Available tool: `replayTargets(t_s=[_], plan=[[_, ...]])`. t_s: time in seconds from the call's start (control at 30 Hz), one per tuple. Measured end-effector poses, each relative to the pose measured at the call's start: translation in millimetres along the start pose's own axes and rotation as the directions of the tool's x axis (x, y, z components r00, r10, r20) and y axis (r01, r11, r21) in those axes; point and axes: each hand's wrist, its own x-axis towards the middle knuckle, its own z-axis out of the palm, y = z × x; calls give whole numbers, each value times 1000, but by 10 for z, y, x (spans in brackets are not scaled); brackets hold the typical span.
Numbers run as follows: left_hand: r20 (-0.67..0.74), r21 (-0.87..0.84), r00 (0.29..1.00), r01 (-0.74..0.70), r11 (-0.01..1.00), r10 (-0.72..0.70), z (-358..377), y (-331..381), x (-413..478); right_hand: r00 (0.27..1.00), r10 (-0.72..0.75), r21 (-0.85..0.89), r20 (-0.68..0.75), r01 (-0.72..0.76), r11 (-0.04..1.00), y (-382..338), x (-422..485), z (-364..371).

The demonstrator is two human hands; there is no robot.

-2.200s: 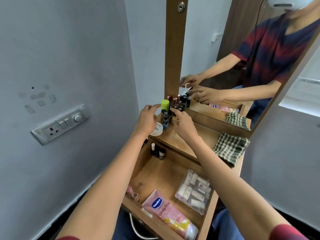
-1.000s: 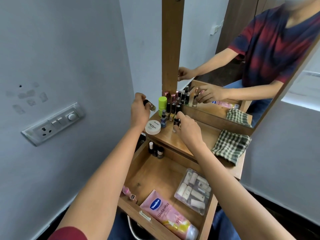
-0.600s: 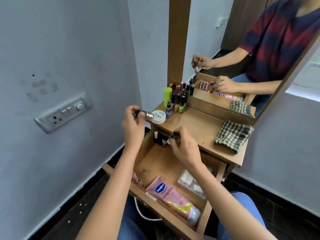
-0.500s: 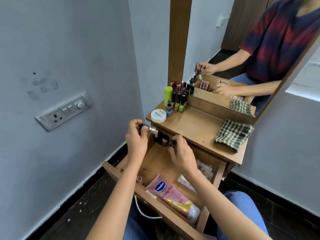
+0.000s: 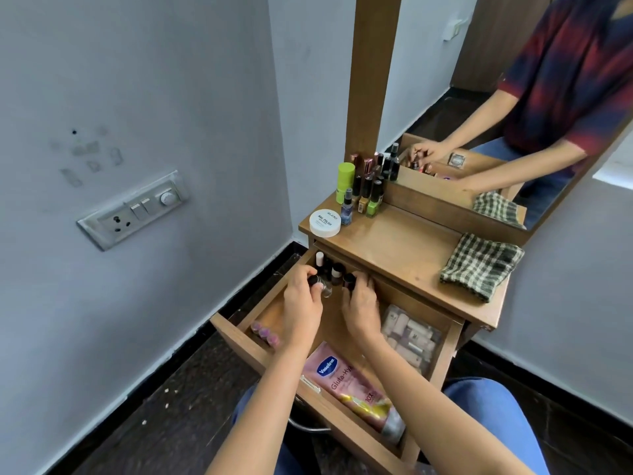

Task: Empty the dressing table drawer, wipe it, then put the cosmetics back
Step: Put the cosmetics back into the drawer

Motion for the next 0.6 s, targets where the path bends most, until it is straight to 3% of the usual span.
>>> replayTargets(t_s=[0.3, 0.5, 0.6], plan=[[49, 8, 999, 15, 1000, -15, 51, -39, 12, 980, 179, 134, -91, -167, 977, -20, 22, 129], [80, 3, 997, 8, 1000, -8, 84, -76, 14, 978, 188, 211, -91, -166, 963, 48, -6, 113], [89, -8, 996, -2, 1000, 3, 92, -92, 18, 995, 72, 217, -66, -56, 974, 61, -93, 5]])
